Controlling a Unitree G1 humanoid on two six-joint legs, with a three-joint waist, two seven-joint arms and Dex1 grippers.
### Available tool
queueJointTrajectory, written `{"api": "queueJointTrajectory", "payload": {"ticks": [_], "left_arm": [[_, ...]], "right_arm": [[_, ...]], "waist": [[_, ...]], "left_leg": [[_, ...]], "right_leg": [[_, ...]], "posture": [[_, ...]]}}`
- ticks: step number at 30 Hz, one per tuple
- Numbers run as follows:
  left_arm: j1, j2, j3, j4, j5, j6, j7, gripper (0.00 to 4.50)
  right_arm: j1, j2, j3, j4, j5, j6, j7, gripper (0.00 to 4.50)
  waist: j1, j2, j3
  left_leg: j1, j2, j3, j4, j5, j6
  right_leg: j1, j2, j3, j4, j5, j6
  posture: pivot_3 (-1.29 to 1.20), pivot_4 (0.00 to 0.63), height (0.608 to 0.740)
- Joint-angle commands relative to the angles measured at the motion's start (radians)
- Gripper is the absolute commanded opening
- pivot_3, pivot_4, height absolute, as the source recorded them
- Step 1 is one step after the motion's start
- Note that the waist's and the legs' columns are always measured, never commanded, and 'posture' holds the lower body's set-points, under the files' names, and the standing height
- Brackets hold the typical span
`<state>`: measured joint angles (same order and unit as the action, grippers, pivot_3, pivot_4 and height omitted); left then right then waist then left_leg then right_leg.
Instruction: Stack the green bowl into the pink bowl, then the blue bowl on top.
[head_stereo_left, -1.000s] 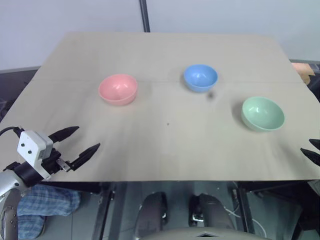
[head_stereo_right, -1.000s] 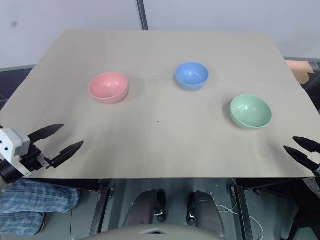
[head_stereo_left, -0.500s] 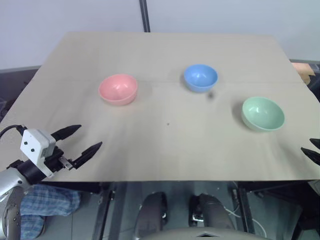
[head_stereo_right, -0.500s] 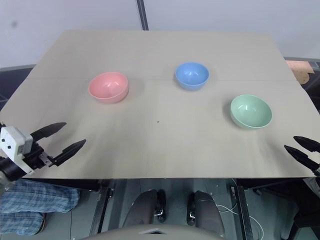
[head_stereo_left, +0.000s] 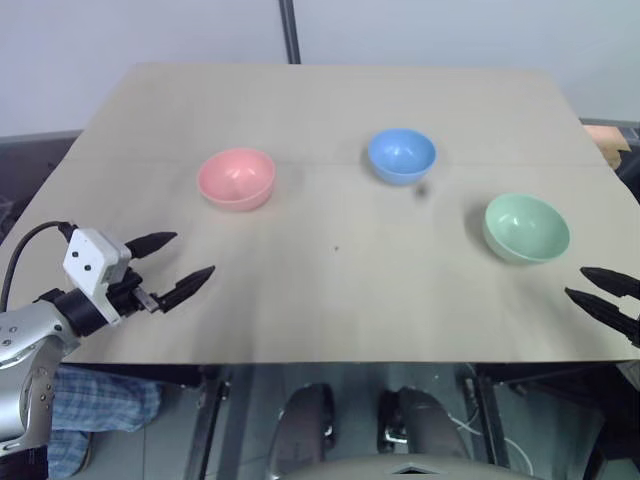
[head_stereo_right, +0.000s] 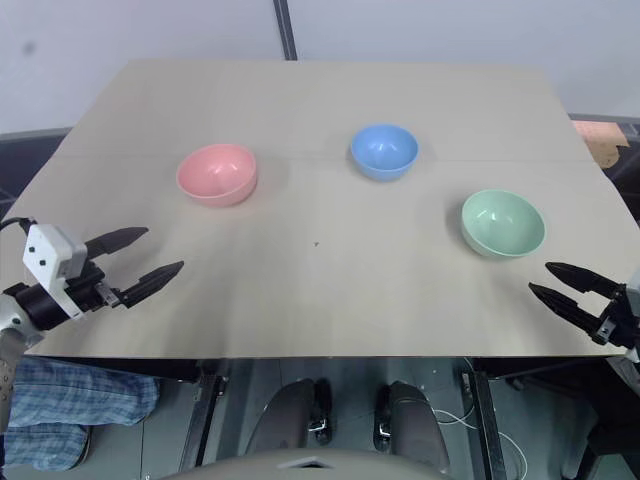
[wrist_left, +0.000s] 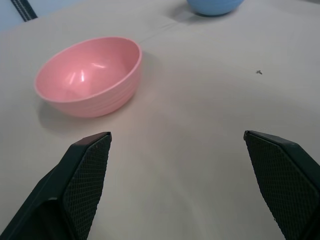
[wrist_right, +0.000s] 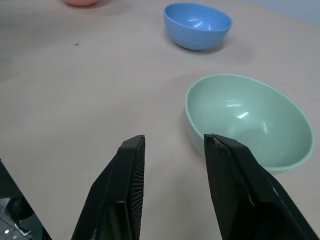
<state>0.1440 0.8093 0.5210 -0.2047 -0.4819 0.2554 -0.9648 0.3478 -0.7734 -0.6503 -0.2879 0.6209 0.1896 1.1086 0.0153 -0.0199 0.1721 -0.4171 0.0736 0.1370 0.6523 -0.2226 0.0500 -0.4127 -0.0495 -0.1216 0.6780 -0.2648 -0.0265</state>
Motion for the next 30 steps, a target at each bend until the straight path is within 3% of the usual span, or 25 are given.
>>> {"api": "queueJointTrajectory", "payload": {"ticks": [1, 9, 16, 30], "left_arm": [[-0.062, 0.042, -0.027, 0.04, 0.026, -0.029, -0.015, 4.5], [-0.259, 0.132, -0.175, 0.23, 0.167, -0.113, -0.048, 4.5], [-0.476, 0.171, -0.303, 0.429, 0.294, -0.273, -0.078, 4.5], [-0.874, 0.128, -0.576, 0.961, 0.607, -0.675, -0.038, 4.5]], "right_arm": [[-0.002, -0.004, -0.034, -0.077, 0.063, 0.036, -0.017, 2.1], [-0.06, -0.018, -0.054, -0.167, 0.213, 0.152, -0.081, 2.1], [-0.066, -0.017, -0.039, -0.181, 0.204, 0.159, -0.078, 2.1], [-0.07, -0.001, -0.034, -0.177, 0.168, 0.13, -0.08, 2.1]], "waist": [[0.0, 0.0, 0.0], [0.0, 0.0, 0.0], [0.002, -0.001, 0.0], [0.0, -0.001, 0.0]], "left_leg": [[0.0, 0.0, 0.0, 0.0, 0.001, 0.001], [0.0, 0.0, 0.0, 0.0, 0.001, 0.001], [0.0, -0.001, 0.0, -0.001, 0.001, 0.001], [0.0, -0.001, 0.002, 0.0, 0.001, 0.002]], "right_leg": [[0.0, 0.0, 0.0, 0.0, 0.0, 0.0], [0.0, 0.0, 0.0, 0.0, 0.0, 0.0], [0.0, 0.0, 0.0, 0.0, 0.0, 0.0], [0.0, 0.001, 0.0, 0.0, 0.0, 0.0]], "posture": [[0.0, 0.15, 0.74], [0.0, 0.15, 0.74], [0.0, 0.15, 0.74], [0.0, 0.15, 0.74]]}}
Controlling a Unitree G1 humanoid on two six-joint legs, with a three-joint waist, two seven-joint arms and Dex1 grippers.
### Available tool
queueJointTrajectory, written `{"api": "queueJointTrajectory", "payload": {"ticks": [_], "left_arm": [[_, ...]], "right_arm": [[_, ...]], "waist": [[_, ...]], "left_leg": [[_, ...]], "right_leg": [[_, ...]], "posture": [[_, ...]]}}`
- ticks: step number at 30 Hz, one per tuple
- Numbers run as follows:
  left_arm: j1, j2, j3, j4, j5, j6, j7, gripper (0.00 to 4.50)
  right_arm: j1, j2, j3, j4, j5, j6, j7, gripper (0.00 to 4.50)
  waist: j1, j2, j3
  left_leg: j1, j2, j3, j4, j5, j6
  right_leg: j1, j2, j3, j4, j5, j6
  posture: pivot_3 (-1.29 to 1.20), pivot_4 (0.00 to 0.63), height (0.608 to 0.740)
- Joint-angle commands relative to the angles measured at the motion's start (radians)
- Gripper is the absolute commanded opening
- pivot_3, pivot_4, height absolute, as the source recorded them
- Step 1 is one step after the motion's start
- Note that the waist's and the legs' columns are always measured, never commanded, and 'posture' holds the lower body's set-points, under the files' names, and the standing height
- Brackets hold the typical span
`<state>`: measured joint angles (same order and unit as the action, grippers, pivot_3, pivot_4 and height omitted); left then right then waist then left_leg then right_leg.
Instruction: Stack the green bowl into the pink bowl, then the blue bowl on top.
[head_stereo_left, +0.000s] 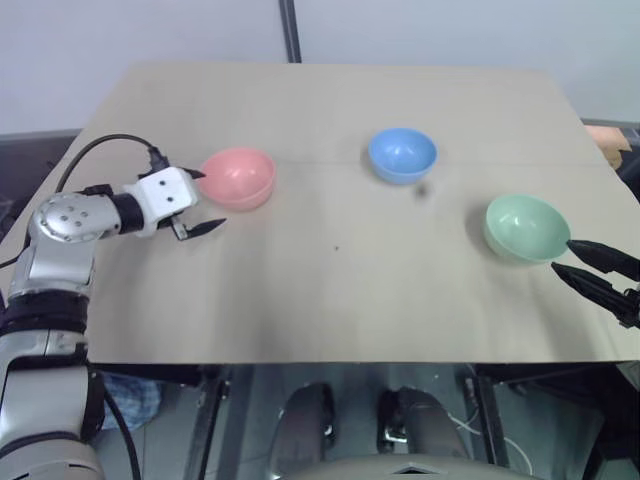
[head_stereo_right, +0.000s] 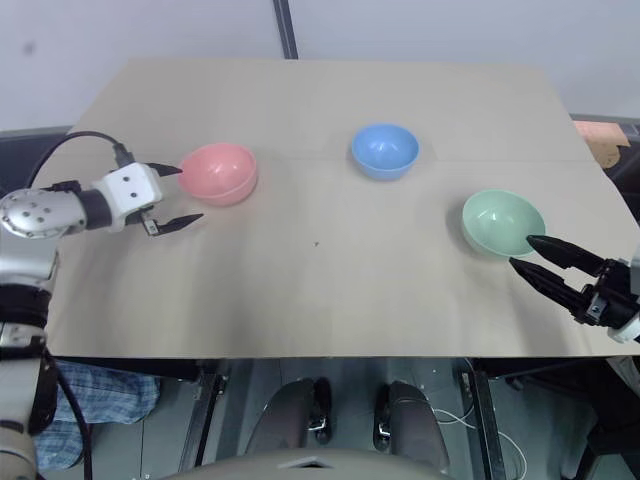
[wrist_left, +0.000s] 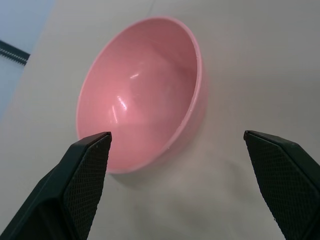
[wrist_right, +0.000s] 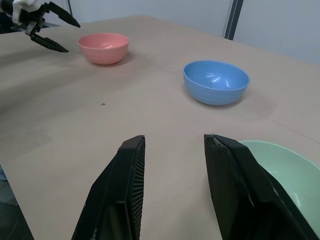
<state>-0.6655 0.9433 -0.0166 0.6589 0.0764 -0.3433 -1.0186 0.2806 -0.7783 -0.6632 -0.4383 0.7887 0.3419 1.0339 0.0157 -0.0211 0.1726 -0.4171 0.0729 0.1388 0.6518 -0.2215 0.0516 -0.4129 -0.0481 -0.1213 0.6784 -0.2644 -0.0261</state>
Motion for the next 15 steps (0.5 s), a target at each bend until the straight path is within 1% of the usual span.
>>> {"api": "queueJointTrajectory", "payload": {"ticks": [1, 6, 10, 12, 13, 14, 15], "left_arm": [[-0.089, -0.013, -0.057, 0.139, 0.073, -0.095, 0.027, 4.5], [-0.199, -0.063, -0.149, 0.316, 0.171, -0.194, 0.058, 4.5], [-0.252, -0.089, -0.183, 0.403, 0.212, -0.256, 0.092, 4.5], [-0.275, -0.1, -0.187, 0.432, 0.215, -0.274, 0.102, 3.95], [-0.285, -0.103, -0.189, 0.443, 0.218, -0.283, 0.103, 3.58], [-0.294, -0.106, -0.191, 0.453, 0.221, -0.289, 0.104, 3.1], [-0.301, -0.107, -0.193, 0.46, 0.223, -0.295, 0.102, 2.95]], "right_arm": [[-0.005, 0.004, -0.021, -0.026, -0.001, -0.024, -0.007, 2.1], [-0.009, 0.005, -0.035, -0.029, -0.004, -0.029, -0.018, 2.1], [0.005, 0.014, -0.036, -0.031, -0.011, -0.041, -0.015, 2.1], [0.004, 0.017, -0.034, -0.03, -0.014, -0.047, -0.019, 2.14], [0.003, 0.018, -0.033, -0.029, -0.015, -0.049, -0.022, 2.14], [0.001, 0.02, -0.03, -0.028, -0.017, -0.051, -0.023, 2.14], [0.0, 0.02, -0.027, -0.026, -0.02, -0.053, -0.024, 2.14]], "waist": [[0.0, 0.0, 0.0], [0.0, -0.001, 0.0], [0.0, -0.001, 0.0], [-0.001, -0.001, 0.0], [-0.001, -0.001, 0.0], [-0.001, -0.001, 0.0], [-0.001, -0.001, 0.0]], "left_leg": [[0.0, 0.0, 0.0, 0.0, 0.0, 0.0], [0.0, 0.0, 0.0, 0.0, 0.0, 0.0], [0.0, 0.0, 0.0, 0.001, 0.0, 0.0], [0.0, 0.0, 0.0, 0.001, 0.0, 0.0], [0.0, 0.0, 0.0, 0.001, 0.0, 0.0], [0.0, 0.0, 0.0, 0.001, 0.0, 0.0], [0.0, 0.0, 0.0, 0.001, 0.0, 0.0]], "right_leg": [[0.0, 0.0, 0.0, 0.0, 0.0, 0.0], [0.0, 0.0, 0.0, 0.0, 0.0, 0.0], [0.0, 0.0, 0.0, 0.0, 0.0, 0.0], [0.0, 0.001, 0.0, 0.001, 0.0, 0.0], [0.0, 0.0, 0.0, 0.001, 0.0, 0.0], [0.0, 0.0, 0.0, 0.001, 0.0, 0.0], [0.0, 0.0, 0.0, 0.001, 0.0, 0.0]], "posture": [[0.0, 0.15, 0.74], [0.0, 0.15, 0.74], [0.0, 0.15, 0.74], [0.0, 0.15, 0.74], [0.0, 0.15, 0.74], [0.0, 0.15, 0.74], [0.0, 0.15, 0.74]]}}
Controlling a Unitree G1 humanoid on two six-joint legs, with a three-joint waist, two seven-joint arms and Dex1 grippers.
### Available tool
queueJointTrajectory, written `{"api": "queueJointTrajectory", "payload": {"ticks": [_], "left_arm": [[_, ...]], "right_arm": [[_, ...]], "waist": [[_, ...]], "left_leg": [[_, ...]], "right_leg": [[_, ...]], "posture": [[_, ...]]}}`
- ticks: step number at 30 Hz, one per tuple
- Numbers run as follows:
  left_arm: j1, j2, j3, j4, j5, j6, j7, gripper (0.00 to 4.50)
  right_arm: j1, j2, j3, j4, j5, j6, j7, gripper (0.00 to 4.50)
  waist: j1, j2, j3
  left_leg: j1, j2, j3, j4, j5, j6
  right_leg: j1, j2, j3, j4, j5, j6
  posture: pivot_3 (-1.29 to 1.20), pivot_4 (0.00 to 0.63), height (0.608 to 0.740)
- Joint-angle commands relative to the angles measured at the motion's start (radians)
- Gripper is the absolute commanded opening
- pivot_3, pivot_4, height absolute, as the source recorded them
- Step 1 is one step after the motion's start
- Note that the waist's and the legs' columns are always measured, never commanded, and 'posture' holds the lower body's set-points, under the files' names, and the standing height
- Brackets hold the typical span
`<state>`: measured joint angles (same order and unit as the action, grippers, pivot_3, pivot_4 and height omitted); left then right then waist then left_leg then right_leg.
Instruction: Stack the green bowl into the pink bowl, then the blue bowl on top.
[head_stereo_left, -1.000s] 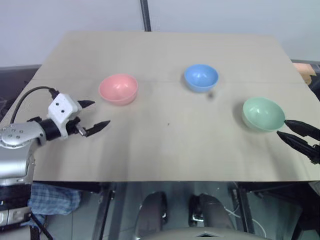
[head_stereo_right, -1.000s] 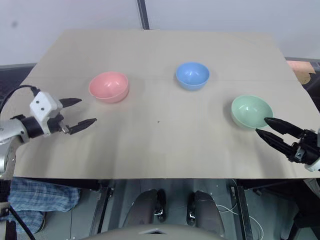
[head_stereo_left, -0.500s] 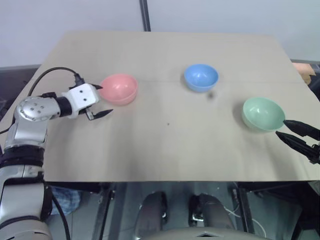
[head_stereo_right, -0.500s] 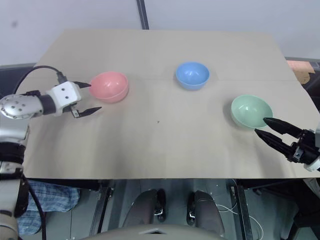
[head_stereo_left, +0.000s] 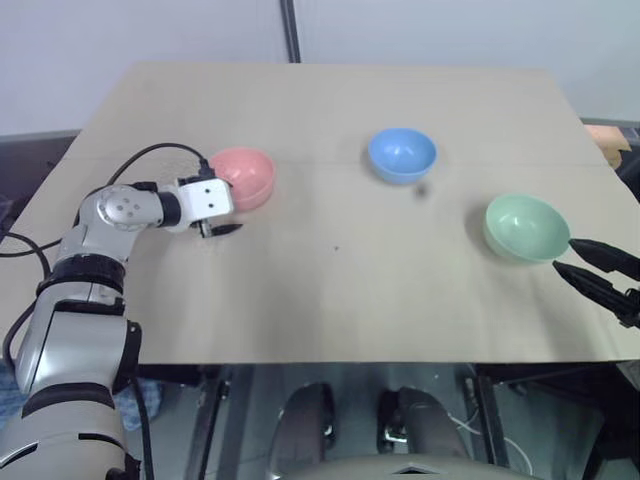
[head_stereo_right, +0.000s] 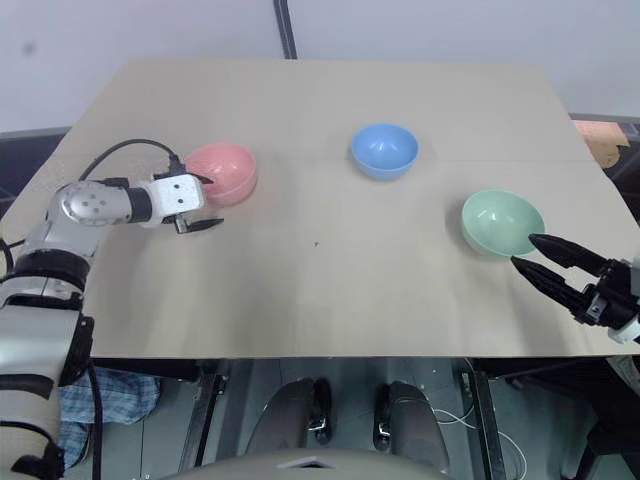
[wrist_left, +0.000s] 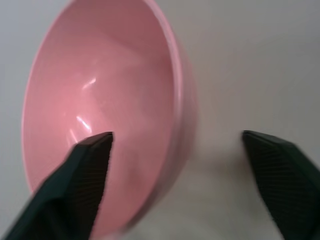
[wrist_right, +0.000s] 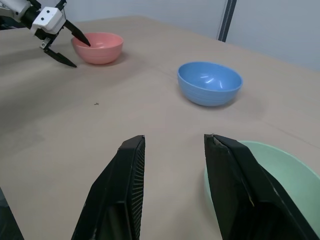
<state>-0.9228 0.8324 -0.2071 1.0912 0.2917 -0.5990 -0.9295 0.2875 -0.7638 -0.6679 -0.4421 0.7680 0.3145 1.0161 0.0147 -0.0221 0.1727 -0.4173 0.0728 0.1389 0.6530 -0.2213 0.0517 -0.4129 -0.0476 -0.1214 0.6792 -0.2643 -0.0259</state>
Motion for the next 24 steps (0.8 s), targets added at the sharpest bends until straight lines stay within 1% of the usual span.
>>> {"api": "queueJointTrajectory", "payload": {"ticks": [1, 3, 5, 6, 7, 11, 15, 20, 24], "left_arm": [[-0.052, 0.003, -0.006, 0.035, 0.013, -0.049, 0.01, 2.29], [-0.065, 0.001, -0.008, 0.046, 0.014, -0.059, 0.001, 1.45], [-0.075, 0.0, -0.01, 0.054, 0.018, -0.07, -0.011, 0.47], [-0.079, -0.001, -0.01, 0.053, 0.014, -0.084, -0.028, 0.08], [-0.081, -0.001, -0.011, 0.053, 0.012, -0.095, -0.041, 0.08], [-0.071, -0.041, 0.009, -0.013, -0.099, -0.18, -0.24, 0.08], [-0.07, -0.099, -0.023, -0.124, -0.18, -0.231, -0.411, 0.08], [-0.065, -0.146, -0.087, -0.257, -0.204, -0.223, -0.542, 0.08], [-0.054, -0.196, -0.139, -0.355, -0.264, -0.242, -0.63, 0.08]], "right_arm": [[-0.007, 0.007, -0.02, -0.021, 0.0, -0.028, -0.006, 2.14], [-0.009, 0.006, -0.017, -0.017, -0.001, -0.03, -0.004, 2.14], [-0.012, 0.003, -0.017, -0.011, -0.002, -0.032, 0.0, 2.14], [-0.018, 0.0, -0.016, -0.006, -0.003, -0.032, 0.002, 2.14], [-0.021, -0.002, -0.015, -0.002, -0.003, -0.031, 0.004, 2.14], [-0.028, -0.006, -0.015, 0.004, -0.006, -0.029, 0.01, 2.14], [-0.037, -0.012, -0.015, 0.005, -0.006, -0.023, 0.012, 2.14], [-0.052, -0.019, -0.01, 0.015, -0.011, -0.023, 0.013, 2.14], [-0.056, -0.019, -0.004, 0.015, -0.012, -0.023, 0.012, 2.14]], "waist": [[-0.001, -0.001, 0.0], [-0.001, -0.001, 0.0], [-0.001, -0.001, 0.0], [-0.001, -0.001, 0.0], [-0.001, -0.001, 0.0], [0.001, -0.001, 0.0], [0.002, -0.001, 0.0], [-0.004, -0.001, 0.0], [-0.002, -0.001, 0.0]], "left_leg": [[0.0, 0.0, 0.0, 0.0, 0.0, 0.0], [0.0, 0.0, 0.0, 0.0, 0.0, 0.0], [0.0, 0.0, 0.0, 0.0, 0.0, 0.0], [0.0, 0.0, 0.0, 0.0, 0.0, 0.0], [0.0, 0.0, 0.0, 0.0, 0.0, 0.0], [0.0, 0.0, 0.0, 0.0, 0.0, 0.0], [-0.001, 0.0, 0.0, 0.002, 0.001, -0.001], [0.0, 0.0, 0.0, 0.003, 0.003, -0.004], [0.001, 0.001, 0.0, 0.003, 0.003, -0.005]], "right_leg": [[0.0, 0.0, 0.0, 0.0, 0.0, 0.0], [0.0, 0.0, 0.0, 0.0, 0.0, 0.0], [0.0, 0.0, 0.0, 0.0, 0.0, 0.0], [0.0, 0.0, 0.0, 0.0, 0.0, 0.0], [0.0, 0.0, 0.0, 0.0, 0.0, 0.0], [0.0, 0.0, 0.0, 0.0, 0.0, 0.0], [0.001, 0.0, -0.001, 0.001, 0.0, 0.0], [0.001, 0.001, 0.0, 0.001, 0.0, 0.0], [0.001, 0.003, 0.001, 0.002, 0.0, 0.0]], "posture": [[0.0, 0.15, 0.74], [0.0, 0.15, 0.74], [0.0, 0.15, 0.74], [0.0, 0.15, 0.74], [0.0, 0.15, 0.74], [0.0, 0.15, 0.74], [0.0, 0.15, 0.74], [0.0, 0.15, 0.74], [0.0, 0.15, 0.74]]}}
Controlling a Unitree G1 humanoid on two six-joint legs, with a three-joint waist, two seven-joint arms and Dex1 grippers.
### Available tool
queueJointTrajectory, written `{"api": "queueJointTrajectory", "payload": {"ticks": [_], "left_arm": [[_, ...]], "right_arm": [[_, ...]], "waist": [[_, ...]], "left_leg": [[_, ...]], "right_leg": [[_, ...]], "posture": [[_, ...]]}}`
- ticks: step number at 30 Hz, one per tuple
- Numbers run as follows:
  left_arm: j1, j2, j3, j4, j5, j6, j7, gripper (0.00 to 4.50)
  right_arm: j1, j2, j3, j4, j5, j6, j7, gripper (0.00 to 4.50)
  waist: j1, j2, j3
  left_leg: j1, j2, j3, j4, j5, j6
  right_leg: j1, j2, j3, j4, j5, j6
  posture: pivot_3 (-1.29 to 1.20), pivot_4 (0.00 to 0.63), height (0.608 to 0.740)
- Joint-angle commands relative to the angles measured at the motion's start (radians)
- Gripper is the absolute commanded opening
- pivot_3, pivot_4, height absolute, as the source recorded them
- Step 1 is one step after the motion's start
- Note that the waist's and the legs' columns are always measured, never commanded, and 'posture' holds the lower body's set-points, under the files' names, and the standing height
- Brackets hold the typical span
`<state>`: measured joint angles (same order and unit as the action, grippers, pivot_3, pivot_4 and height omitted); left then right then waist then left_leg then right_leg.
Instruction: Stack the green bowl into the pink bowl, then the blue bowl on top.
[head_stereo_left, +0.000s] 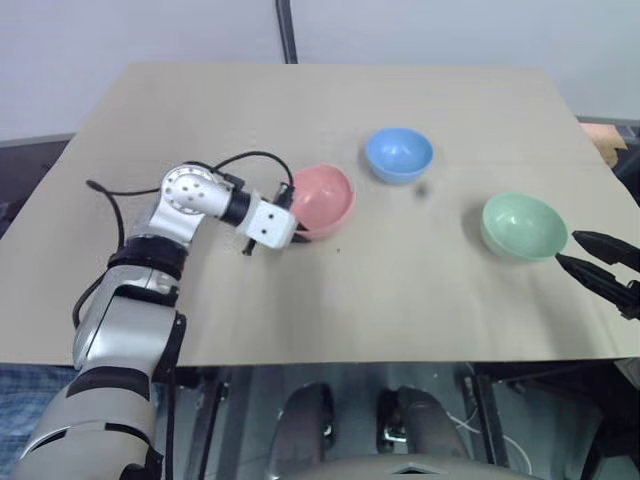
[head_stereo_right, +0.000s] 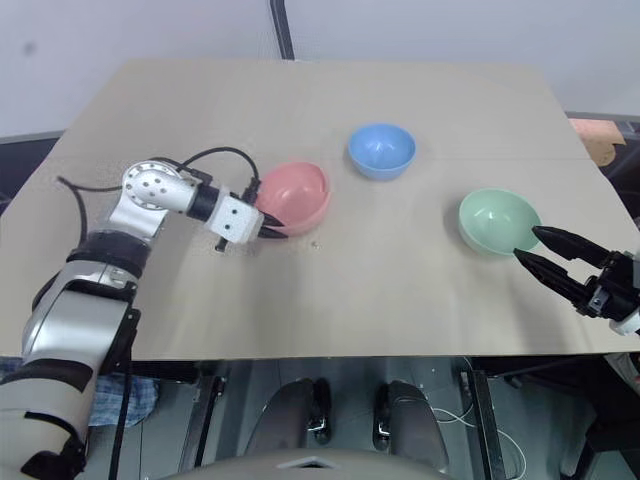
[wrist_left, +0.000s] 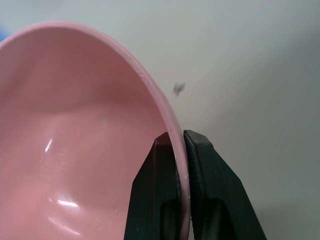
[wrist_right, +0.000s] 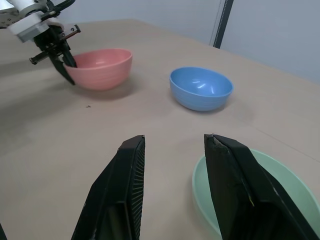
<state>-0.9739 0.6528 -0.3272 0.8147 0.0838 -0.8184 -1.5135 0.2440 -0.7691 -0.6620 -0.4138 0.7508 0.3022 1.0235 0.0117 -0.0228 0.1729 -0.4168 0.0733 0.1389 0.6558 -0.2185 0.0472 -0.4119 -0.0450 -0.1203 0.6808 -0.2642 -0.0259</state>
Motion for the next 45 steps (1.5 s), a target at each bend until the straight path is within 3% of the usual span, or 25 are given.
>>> {"api": "queueJointTrajectory", "payload": {"ticks": [1, 14, 18, 20, 24, 31, 39, 45], "left_arm": [[-0.004, -0.028, -0.034, -0.094, -0.062, -0.04, -0.061, 0.08], [-0.065, -0.147, -0.125, -0.099, -0.063, -0.177, -0.049, 0.08], [-0.068, -0.146, -0.13, -0.086, -0.072, -0.176, -0.043, 1.59], [-0.069, -0.145, -0.129, -0.084, -0.073, -0.183, -0.035, 2.89], [-0.054, -0.135, -0.111, -0.114, -0.117, -0.114, -0.043, 4.42], [0.001, -0.064, -0.034, -0.211, -0.244, 0.171, -0.071, 4.42], [0.172, 0.088, 0.183, -0.453, -0.468, 0.77, 0.006, 4.42], [0.361, 0.209, 0.355, -0.652, -0.59, 1.048, 0.09, 4.42]], "right_arm": [[-0.016, -0.014, -0.006, -0.012, 0.003, -0.011, 0.003, 2.14], [-0.011, 0.024, 0.022, -0.038, -0.013, -0.028, -0.029, 2.14], [-0.002, 0.035, 0.02, -0.048, -0.015, -0.029, -0.038, 2.14], [0.001, 0.035, 0.019, -0.049, -0.014, -0.03, -0.038, 2.14], [-0.007, 0.027, 0.024, -0.041, -0.013, -0.027, -0.033, 2.14], [-0.029, 0.012, 0.039, -0.033, -0.013, -0.017, -0.023, 2.14], [-0.059, -0.008, 0.075, -0.018, -0.027, 0.009, -0.037, 2.14], [-0.125, -0.037, 0.154, 0.011, -0.094, 0.057, -0.103, 2.14]], "waist": [[0.002, 0.0, 0.0], [0.003, 0.0, 0.0], [0.002, 0.0, 0.0], [0.002, 0.0, 0.0], [0.002, 0.0, 0.0], [-0.001, 0.0, 0.0], [0.0, 0.0, 0.0], [-0.005, 0.0, 0.0]], "left_leg": [[0.0, 0.0, 0.0, 0.0, 0.0, 0.0], [-0.001, 0.0, -0.001, 0.003, 0.0, 0.0], [0.0, 0.0, -0.001, 0.003, 0.0, 0.0], [-0.001, 0.0, -0.001, 0.003, 0.0, 0.0], [-0.001, 0.0, -0.001, 0.004, 0.0, 0.001], [0.0, 0.0, -0.002, 0.004, 0.0, 0.0], [0.0, 0.001, -0.002, 0.005, 0.0, 0.0], [0.0, 0.001, -0.002, 0.008, 0.0, 0.0]], "right_leg": [[0.0, 0.0, 0.0, 0.0, 0.0, 0.0], [0.001, 0.0, 0.0, 0.001, 0.0, 0.0], [0.001, 0.0, 0.0, 0.001, 0.0, 0.0], [0.001, 0.0, 0.0, 0.001, 0.0, 0.0], [0.001, 0.0, 0.0, 0.001, 0.0, 0.0], [0.001, 0.0, 0.0, 0.001, 0.0, 0.0], [0.001, 0.0, 0.0, 0.003, 0.0, 0.0], [0.001, -0.001, 0.0, 0.006, 0.0, 0.0]], "posture": [[0.0, 0.15, 0.74], [0.0, 0.15, 0.74], [0.0, 0.15, 0.74], [0.0, 0.15, 0.74], [0.0, 0.15, 0.74], [0.0, 0.15, 0.74], [0.0, 0.15, 0.74], [0.0, 0.15, 0.74]]}}
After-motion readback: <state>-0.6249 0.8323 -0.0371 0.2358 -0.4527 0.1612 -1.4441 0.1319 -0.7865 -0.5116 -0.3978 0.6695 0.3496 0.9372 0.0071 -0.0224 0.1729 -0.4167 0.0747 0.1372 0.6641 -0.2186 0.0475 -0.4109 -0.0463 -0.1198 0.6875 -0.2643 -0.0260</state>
